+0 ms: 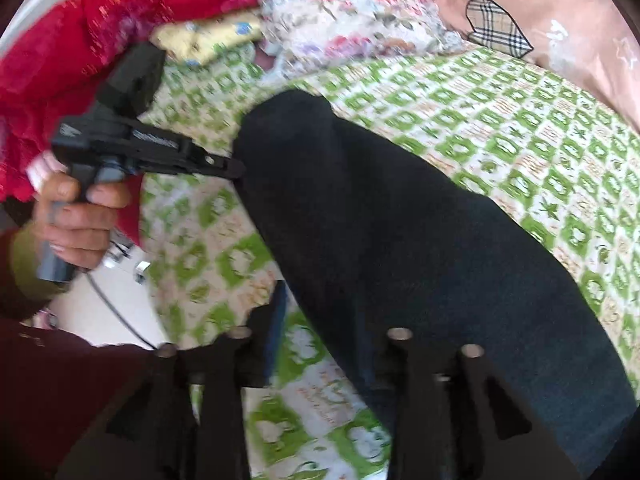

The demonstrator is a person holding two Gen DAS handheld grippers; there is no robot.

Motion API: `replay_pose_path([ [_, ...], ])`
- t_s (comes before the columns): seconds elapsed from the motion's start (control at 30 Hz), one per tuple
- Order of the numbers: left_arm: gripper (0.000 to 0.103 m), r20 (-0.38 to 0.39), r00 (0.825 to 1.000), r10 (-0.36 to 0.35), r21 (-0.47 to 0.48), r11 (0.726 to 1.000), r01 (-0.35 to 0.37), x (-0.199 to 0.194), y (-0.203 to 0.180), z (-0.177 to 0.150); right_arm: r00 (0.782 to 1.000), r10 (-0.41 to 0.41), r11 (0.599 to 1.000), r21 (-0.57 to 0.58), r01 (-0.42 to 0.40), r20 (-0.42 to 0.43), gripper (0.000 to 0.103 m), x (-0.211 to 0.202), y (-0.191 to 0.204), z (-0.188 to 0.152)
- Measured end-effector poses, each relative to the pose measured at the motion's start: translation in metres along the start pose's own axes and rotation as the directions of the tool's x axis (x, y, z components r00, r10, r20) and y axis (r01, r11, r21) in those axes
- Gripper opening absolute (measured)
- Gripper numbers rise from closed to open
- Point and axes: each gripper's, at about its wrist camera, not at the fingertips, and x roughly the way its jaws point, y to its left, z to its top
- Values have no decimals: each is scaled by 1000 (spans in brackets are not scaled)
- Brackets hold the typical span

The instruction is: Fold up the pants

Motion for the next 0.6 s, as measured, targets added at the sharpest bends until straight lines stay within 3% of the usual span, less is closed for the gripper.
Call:
replay_pose_path([
  [0.03, 33, -1, 1000, 12, 2, 1000, -12, -2, 2, 1, 1000, 12, 1000, 16, -12, 17, 53, -4, -2, 2],
  [0.1, 60, -5, 1000, 13, -7, 1000, -13, -5, 6, 4, 998, 28, 997, 64, -32, 58, 53, -13, -11, 6],
  [0.2, 75, -32, 999, 11, -53, 999, -12, -1, 13, 10, 992, 38, 986, 157, -58, 122, 53, -23, -30, 14],
  [0.33, 80, -77, 997, -7, -126, 992, -3, 12, 21, 19, 982, -23, 959, 282, -31, 185, 53, -34, -66, 24],
  [0.43, 80, -119, 993, 12, -176, 984, -33, 25, 25, 28, 980, -104, 940, 337, 42, 169, 53, -34, -89, 34],
  [0.6, 80, -110, 994, -21, -231, 973, -5, 33, 24, 45, 986, -128, 914, 399, 74, 111, 53, -18, -130, 53],
])
